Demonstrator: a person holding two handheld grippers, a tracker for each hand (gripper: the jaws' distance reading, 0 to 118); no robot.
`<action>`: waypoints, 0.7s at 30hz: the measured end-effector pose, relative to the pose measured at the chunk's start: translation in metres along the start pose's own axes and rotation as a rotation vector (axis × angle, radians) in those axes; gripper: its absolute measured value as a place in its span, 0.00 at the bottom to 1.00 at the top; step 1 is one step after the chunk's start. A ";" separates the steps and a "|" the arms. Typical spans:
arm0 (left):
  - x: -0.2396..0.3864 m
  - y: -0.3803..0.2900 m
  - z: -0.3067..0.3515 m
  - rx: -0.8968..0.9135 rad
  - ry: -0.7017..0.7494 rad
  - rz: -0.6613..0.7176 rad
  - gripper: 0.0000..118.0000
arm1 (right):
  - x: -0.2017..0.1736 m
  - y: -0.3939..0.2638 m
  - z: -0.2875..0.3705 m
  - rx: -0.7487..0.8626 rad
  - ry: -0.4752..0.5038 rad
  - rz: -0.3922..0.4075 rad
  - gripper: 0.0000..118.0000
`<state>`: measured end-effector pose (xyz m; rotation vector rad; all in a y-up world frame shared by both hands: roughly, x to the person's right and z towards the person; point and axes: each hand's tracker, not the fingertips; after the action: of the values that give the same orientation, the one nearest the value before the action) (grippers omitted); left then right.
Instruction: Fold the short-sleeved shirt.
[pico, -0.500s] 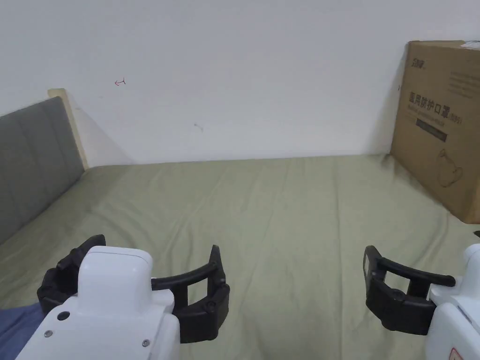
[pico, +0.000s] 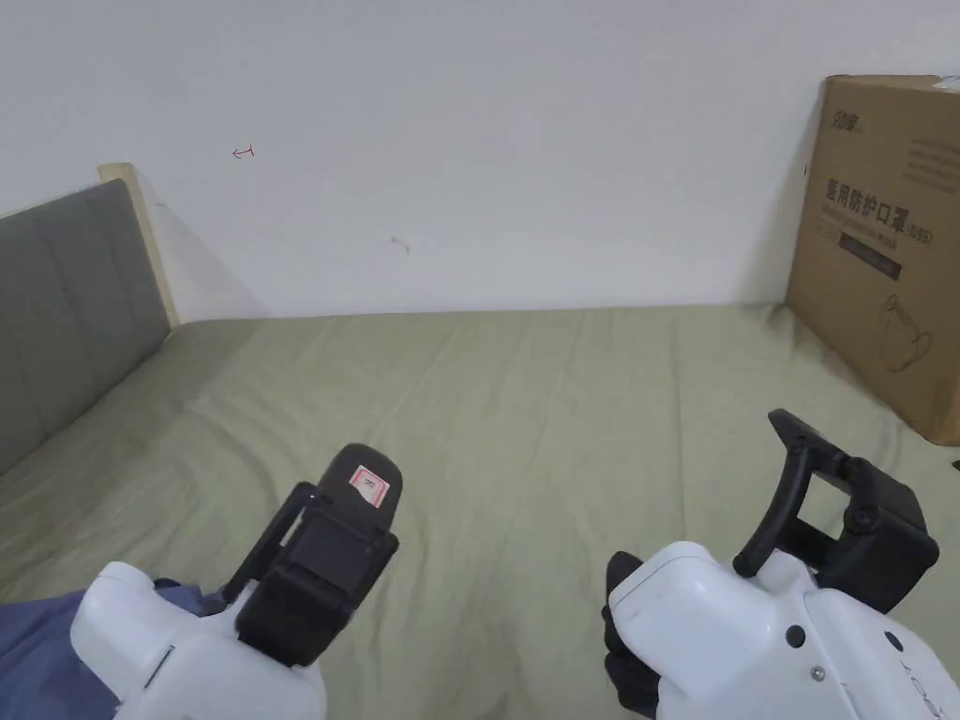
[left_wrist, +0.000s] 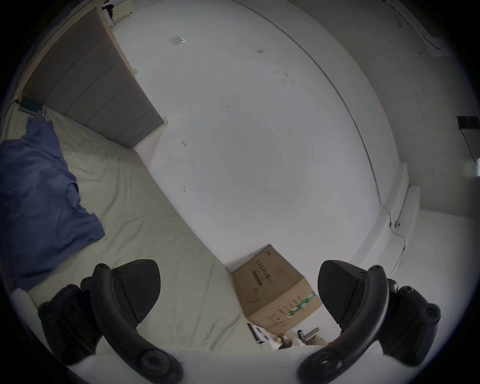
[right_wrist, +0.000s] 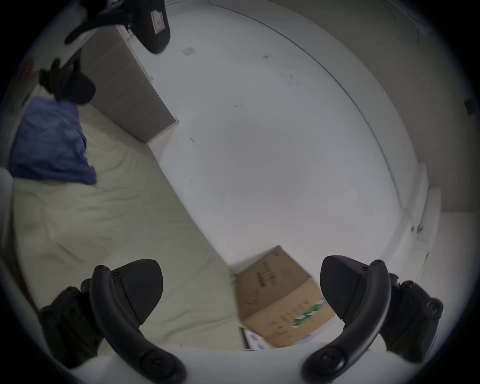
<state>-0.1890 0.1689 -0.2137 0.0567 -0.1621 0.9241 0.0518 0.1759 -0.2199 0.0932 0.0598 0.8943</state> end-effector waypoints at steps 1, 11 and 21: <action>0.005 0.000 -0.002 -0.010 0.027 -0.070 1.00 | 0.003 0.000 -0.001 -0.014 0.024 -0.099 1.00; 0.062 -0.013 -0.005 0.066 0.183 -1.165 1.00 | 0.058 -0.054 -0.008 -0.107 0.080 -1.041 1.00; 0.051 -0.003 -0.006 -0.022 0.169 -1.014 1.00 | 0.054 -0.050 -0.001 -0.053 0.023 -0.946 1.00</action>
<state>-0.1561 0.2077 -0.2109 0.0327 0.0251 -0.0863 0.1239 0.1871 -0.2266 -0.0013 0.0904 -0.0481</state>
